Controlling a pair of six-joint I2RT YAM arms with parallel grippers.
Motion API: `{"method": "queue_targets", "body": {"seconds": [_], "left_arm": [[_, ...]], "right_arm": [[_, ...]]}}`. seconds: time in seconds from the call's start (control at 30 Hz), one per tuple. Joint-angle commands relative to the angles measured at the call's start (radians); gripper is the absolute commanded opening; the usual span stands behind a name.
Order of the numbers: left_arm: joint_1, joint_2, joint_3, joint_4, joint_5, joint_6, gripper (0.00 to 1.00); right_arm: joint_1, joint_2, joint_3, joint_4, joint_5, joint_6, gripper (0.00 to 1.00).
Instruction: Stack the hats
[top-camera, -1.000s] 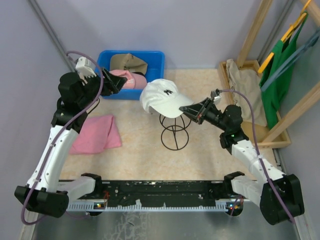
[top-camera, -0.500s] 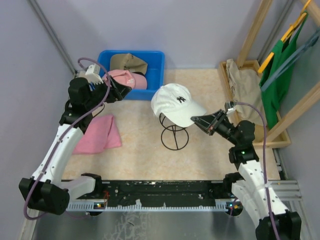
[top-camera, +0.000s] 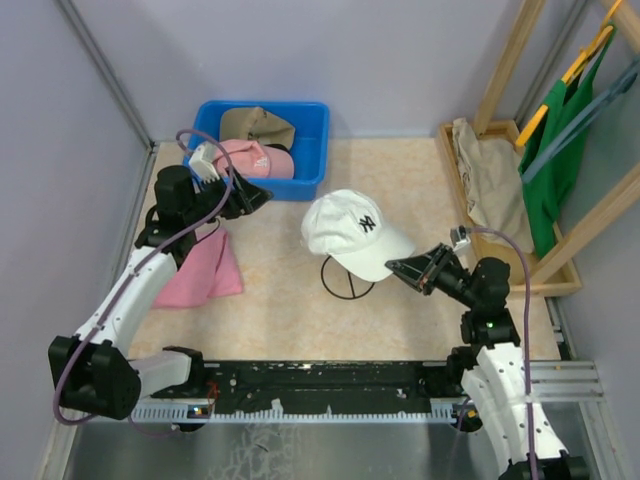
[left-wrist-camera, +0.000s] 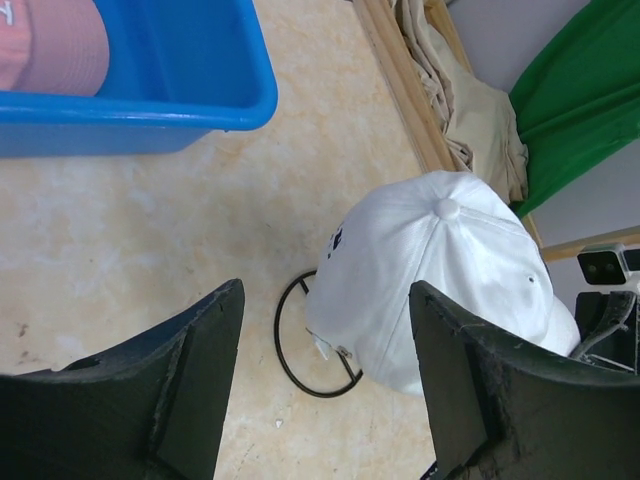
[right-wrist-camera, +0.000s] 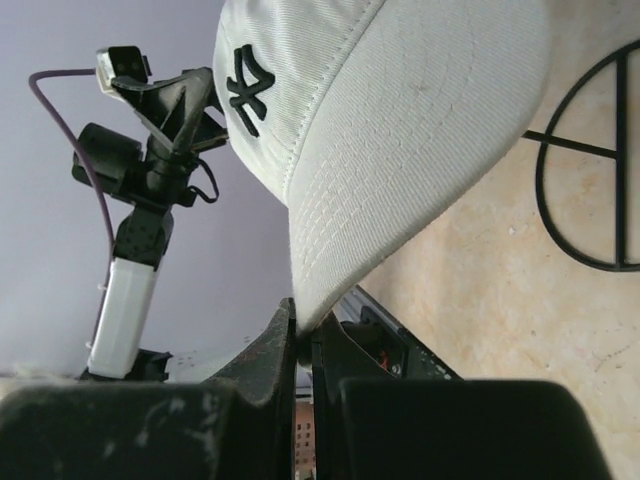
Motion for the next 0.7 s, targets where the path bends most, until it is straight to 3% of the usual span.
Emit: {"method": "queue_targets", "body": {"seconds": [0.0,0.43,0.67], "left_arm": [[0.002,0.027,-0.013,0.060,0.047,-0.011,0.73],[0.001,0.132,-0.042,0.117,0.118,-0.008,0.71],[-0.018,0.223,-0.019,0.137,0.152,0.019,0.71]], "right_arm": [[-0.026,0.011,-0.025,-0.128,-0.001,-0.129,0.00],[-0.061,0.177,0.001,-0.185,0.032,-0.322,0.00],[-0.069,0.258,0.097,-0.278,0.119,-0.449,0.01]]}}
